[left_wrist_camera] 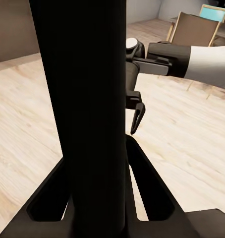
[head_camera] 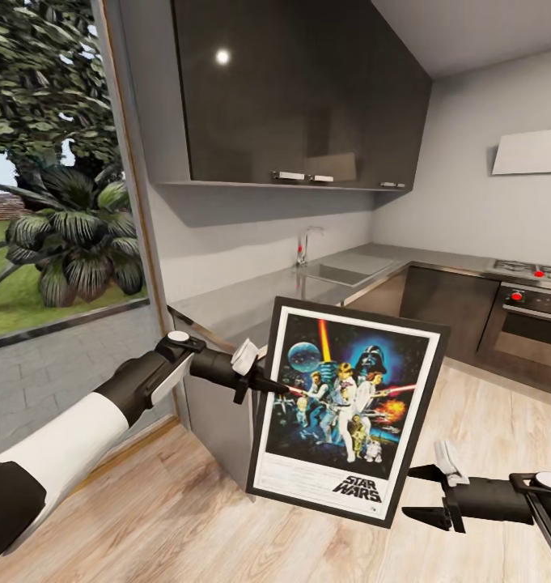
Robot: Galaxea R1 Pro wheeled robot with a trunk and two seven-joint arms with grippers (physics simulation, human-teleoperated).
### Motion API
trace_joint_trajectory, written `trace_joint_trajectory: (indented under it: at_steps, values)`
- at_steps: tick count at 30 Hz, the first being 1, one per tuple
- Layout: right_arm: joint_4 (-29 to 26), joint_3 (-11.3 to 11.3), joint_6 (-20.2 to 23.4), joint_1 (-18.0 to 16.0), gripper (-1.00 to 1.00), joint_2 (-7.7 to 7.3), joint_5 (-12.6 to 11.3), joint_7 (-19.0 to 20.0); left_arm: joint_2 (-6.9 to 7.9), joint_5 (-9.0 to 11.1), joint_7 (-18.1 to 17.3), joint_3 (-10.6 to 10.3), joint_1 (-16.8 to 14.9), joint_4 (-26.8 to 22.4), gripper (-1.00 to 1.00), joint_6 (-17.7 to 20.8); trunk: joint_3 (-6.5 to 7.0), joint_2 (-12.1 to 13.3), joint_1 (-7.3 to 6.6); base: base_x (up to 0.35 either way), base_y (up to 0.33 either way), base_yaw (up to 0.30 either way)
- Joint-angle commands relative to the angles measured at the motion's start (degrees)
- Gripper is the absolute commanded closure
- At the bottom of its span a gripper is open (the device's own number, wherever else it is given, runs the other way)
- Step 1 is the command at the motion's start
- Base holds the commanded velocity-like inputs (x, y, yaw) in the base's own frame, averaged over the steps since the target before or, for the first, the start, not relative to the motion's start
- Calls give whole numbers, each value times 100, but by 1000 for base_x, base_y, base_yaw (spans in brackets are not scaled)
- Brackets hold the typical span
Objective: Pick up the poster from the kitchen countertop and hang it on one of the wall nails in the kitchen.
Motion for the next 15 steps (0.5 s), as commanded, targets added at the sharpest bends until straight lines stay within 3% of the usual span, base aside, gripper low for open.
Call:
trace_joint_trajectory:
  at_steps: [1,15]
  values:
    - [-7,-12,59,-5,-100,28,33,33,6,52,8,-32,-8,-2,100,44,-7,-4,0,0,0,0]
    - [-23,-7,49,6,-100,77,32,33,-1,52,14,-36,-9,-5,100,44,-7,-4,0,0,0,0]
